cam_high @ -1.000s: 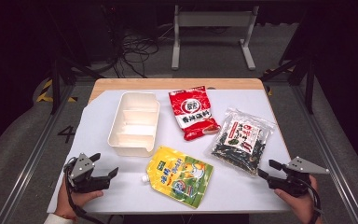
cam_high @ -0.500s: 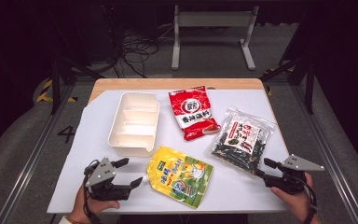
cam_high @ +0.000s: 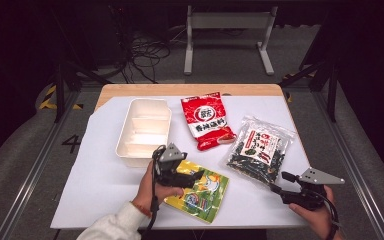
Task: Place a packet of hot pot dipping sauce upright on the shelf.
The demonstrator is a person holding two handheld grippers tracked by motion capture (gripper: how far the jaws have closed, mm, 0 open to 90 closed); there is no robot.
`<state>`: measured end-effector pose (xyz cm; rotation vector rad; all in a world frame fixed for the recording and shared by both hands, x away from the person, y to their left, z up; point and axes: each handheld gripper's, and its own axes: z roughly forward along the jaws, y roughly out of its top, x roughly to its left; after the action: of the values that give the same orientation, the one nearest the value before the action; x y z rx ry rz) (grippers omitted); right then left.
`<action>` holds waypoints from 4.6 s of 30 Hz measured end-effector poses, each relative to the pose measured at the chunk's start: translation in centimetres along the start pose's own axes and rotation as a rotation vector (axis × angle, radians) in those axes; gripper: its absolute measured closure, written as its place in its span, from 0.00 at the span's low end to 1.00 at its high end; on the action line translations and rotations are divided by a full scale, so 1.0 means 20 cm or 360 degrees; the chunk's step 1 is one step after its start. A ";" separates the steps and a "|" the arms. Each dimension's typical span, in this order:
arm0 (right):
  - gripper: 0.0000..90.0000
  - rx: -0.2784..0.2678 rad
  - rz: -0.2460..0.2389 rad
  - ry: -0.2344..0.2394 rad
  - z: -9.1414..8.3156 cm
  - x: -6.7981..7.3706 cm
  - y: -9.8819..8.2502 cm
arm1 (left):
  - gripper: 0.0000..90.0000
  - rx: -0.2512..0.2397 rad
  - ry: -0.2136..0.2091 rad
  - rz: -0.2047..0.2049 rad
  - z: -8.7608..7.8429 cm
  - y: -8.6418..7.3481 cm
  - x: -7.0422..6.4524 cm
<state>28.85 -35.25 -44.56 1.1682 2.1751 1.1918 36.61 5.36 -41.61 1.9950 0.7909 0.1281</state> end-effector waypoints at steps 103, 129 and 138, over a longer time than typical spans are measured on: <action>0.90 0.0039 -0.0493 0.0364 0.67 0.59 0.44 | 0.94 0.0048 -0.0099 0.0357 -0.09 -0.22 0.04; 0.80 0.0086 -0.0650 0.0443 0.70 0.70 0.38 | 1.00 -0.0050 0.0105 0.0118 -0.06 -0.12 0.10; 0.66 0.0036 -0.0562 0.0415 0.57 0.62 0.38 | 1.00 -0.0220 0.0066 0.0339 -0.17 -0.04 0.01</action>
<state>32.95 -17.19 -43.93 0.6226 2.4596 1.2159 35.05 8.18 -40.39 1.9457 0.5774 0.3405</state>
